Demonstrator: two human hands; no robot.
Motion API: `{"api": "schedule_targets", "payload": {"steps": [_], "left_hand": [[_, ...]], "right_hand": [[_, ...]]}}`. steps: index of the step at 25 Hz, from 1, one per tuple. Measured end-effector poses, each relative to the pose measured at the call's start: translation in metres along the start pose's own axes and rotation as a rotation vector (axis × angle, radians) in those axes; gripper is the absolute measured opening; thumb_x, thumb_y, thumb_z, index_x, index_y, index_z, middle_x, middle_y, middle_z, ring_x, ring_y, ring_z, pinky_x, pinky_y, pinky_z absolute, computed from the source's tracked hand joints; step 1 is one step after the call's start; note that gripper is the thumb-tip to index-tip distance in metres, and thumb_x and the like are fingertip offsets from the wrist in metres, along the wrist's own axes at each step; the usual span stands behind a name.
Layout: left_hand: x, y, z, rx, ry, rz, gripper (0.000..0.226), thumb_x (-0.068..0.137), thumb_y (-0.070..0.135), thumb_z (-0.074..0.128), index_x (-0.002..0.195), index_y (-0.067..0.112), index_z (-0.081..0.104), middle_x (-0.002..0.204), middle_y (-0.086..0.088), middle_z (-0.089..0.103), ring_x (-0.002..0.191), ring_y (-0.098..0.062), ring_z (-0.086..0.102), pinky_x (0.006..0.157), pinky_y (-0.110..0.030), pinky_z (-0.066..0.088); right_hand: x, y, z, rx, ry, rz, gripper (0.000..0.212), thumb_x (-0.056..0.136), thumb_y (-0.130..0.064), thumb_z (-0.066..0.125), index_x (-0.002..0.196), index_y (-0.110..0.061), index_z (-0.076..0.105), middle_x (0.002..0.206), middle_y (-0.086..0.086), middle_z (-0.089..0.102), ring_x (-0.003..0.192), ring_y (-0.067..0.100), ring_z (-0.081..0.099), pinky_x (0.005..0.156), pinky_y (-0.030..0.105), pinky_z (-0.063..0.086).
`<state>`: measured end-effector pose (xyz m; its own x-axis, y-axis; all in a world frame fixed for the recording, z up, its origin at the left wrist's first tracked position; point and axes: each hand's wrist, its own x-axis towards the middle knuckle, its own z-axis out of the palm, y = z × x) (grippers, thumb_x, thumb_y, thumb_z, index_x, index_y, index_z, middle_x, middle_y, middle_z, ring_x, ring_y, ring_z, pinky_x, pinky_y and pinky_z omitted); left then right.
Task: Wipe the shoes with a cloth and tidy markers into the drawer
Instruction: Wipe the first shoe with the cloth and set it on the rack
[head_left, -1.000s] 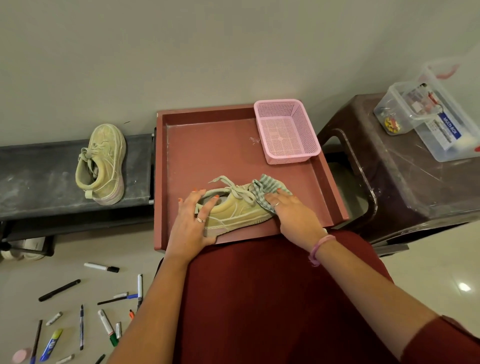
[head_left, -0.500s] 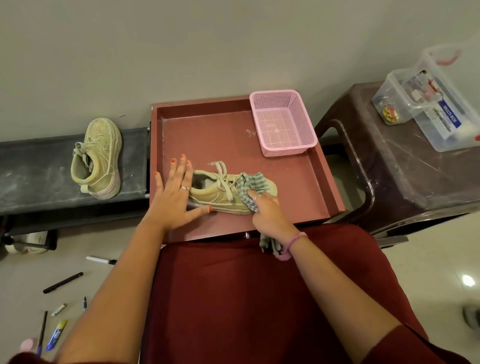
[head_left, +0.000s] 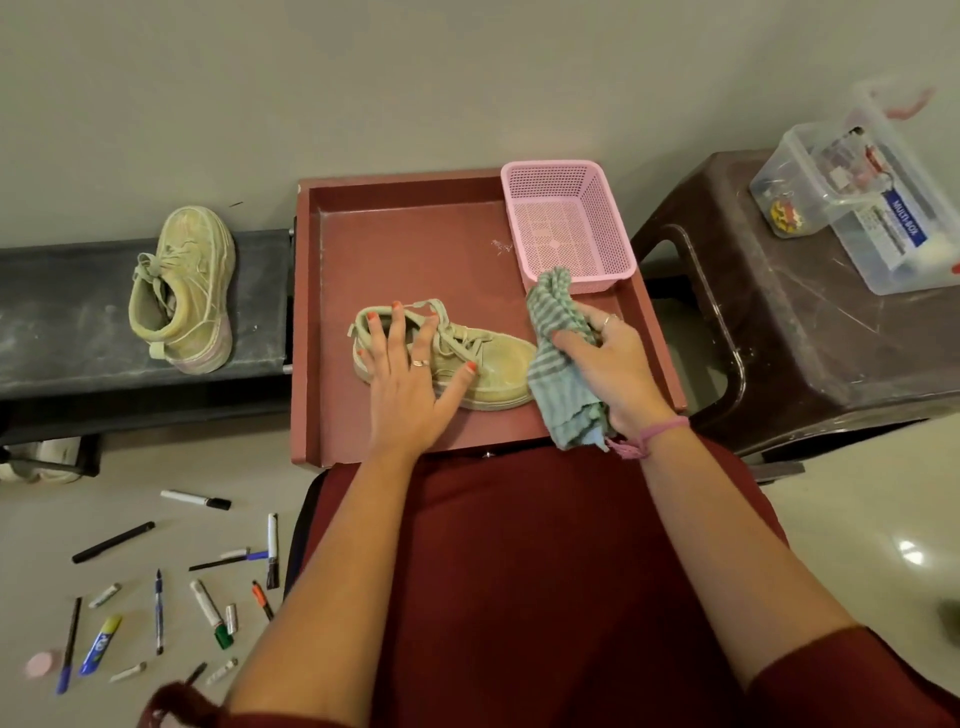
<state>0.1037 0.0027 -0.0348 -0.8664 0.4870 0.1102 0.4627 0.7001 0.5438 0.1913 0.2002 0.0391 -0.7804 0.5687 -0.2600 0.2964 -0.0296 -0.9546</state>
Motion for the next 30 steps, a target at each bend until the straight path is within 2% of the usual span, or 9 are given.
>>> {"api": "schedule_targets", "payload": {"steps": [4, 6, 12, 16, 18, 20, 23, 27, 30], "left_hand": [[0.030, -0.018, -0.004, -0.064, -0.025, 0.044, 0.057, 0.091, 0.057, 0.049, 0.138, 0.026, 0.043, 0.162, 0.001, 0.007, 0.144, -0.015, -0.020, 0.112, -0.046, -0.011], [0.037, -0.020, -0.003, -0.066, -0.016, 0.040, 0.049, 0.095, 0.048, 0.049, 0.137, 0.024, 0.044, 0.162, 0.002, 0.009, 0.144, -0.012, -0.020, 0.112, -0.039, -0.011], [0.036, -0.019, 0.000, 0.050, -0.010, 0.065, 0.047, 0.098, 0.039, 0.047, 0.141, 0.020, 0.041, 0.162, -0.004, 0.008, 0.149, -0.025, -0.008, 0.111, -0.034, -0.011], [0.037, -0.016, -0.004, 0.103, -0.027, 0.052, 0.050, 0.099, 0.039, 0.045, 0.144, 0.020, 0.038, 0.162, -0.006, 0.007, 0.149, -0.029, -0.007, 0.112, -0.038, -0.010], [0.037, -0.016, -0.003, 0.095, -0.034, 0.059, 0.049, 0.099, 0.038, 0.046, 0.144, 0.019, 0.038, 0.162, -0.006, 0.006, 0.149, -0.030, -0.008, 0.112, -0.040, -0.009], [0.037, -0.018, -0.002, 0.085, -0.036, 0.064, 0.049, 0.098, 0.036, 0.048, 0.143, 0.018, 0.039, 0.162, -0.007, 0.006, 0.148, -0.031, -0.008, 0.112, -0.040, -0.009], [0.037, -0.018, -0.003, 0.082, -0.036, 0.063, 0.049, 0.098, 0.034, 0.049, 0.144, 0.018, 0.038, 0.162, -0.007, 0.005, 0.148, -0.032, -0.009, 0.111, -0.040, -0.010], [0.037, -0.019, -0.005, 0.103, -0.052, 0.068, 0.051, 0.098, 0.033, 0.049, 0.145, 0.019, 0.037, 0.162, -0.006, 0.004, 0.148, -0.030, -0.010, 0.111, -0.038, -0.011], [0.036, -0.017, -0.006, 0.104, -0.047, 0.058, 0.051, 0.097, 0.033, 0.049, 0.145, 0.019, 0.037, 0.162, -0.006, 0.005, 0.148, -0.030, -0.009, 0.110, -0.037, -0.011]], "right_hand": [[0.005, 0.020, 0.044, -1.069, -0.076, -0.505, 0.035, 0.095, -0.016, 0.050, 0.130, -0.016, 0.055, 0.122, 0.002, 0.059, 0.109, 0.021, 0.050, 0.095, 0.030, 0.042], [-0.004, 0.040, 0.065, -1.303, -0.246, -0.553, 0.041, 0.098, -0.013, 0.034, 0.138, -0.013, 0.044, 0.131, 0.005, 0.053, 0.118, 0.025, 0.044, 0.100, 0.032, 0.038], [-0.010, 0.041, 0.077, -1.402, -0.208, -0.405, 0.037, 0.097, -0.010, 0.032, 0.129, -0.008, 0.050, 0.127, 0.009, 0.047, 0.116, 0.031, 0.043, 0.094, 0.040, 0.044], [-0.018, 0.019, 0.059, -1.499, -0.338, -0.372, 0.033, 0.096, -0.007, 0.035, 0.119, -0.008, 0.058, 0.124, 0.012, 0.050, 0.116, 0.032, 0.044, 0.088, 0.041, 0.047], [-0.012, 0.006, 0.039, -1.436, -0.411, -0.280, 0.033, 0.093, -0.005, 0.040, 0.120, -0.009, 0.059, 0.122, 0.012, 0.052, 0.113, 0.032, 0.049, 0.087, 0.038, 0.046], [-0.003, -0.005, 0.023, -1.277, -0.303, -0.204, 0.029, 0.089, -0.004, 0.047, 0.114, -0.006, 0.061, 0.117, 0.015, 0.053, 0.105, 0.033, 0.054, 0.082, 0.035, 0.043], [0.004, -0.005, 0.030, -1.141, -0.074, -0.280, 0.036, 0.087, 0.003, 0.047, 0.120, -0.006, 0.060, 0.126, 0.011, 0.051, 0.106, 0.031, 0.049, 0.090, 0.036, 0.041], [-0.024, 0.031, 0.074, -1.418, -0.299, -0.421, 0.046, 0.099, -0.006, 0.030, 0.144, -0.010, 0.034, 0.143, 0.004, 0.038, 0.121, 0.031, 0.038, 0.093, 0.039, 0.043], [-0.019, 0.028, 0.063, -1.500, -0.311, -0.442, 0.039, 0.100, -0.011, 0.029, 0.136, -0.013, 0.046, 0.132, 0.001, 0.046, 0.118, 0.030, 0.039, 0.087, 0.039, 0.043]]}}
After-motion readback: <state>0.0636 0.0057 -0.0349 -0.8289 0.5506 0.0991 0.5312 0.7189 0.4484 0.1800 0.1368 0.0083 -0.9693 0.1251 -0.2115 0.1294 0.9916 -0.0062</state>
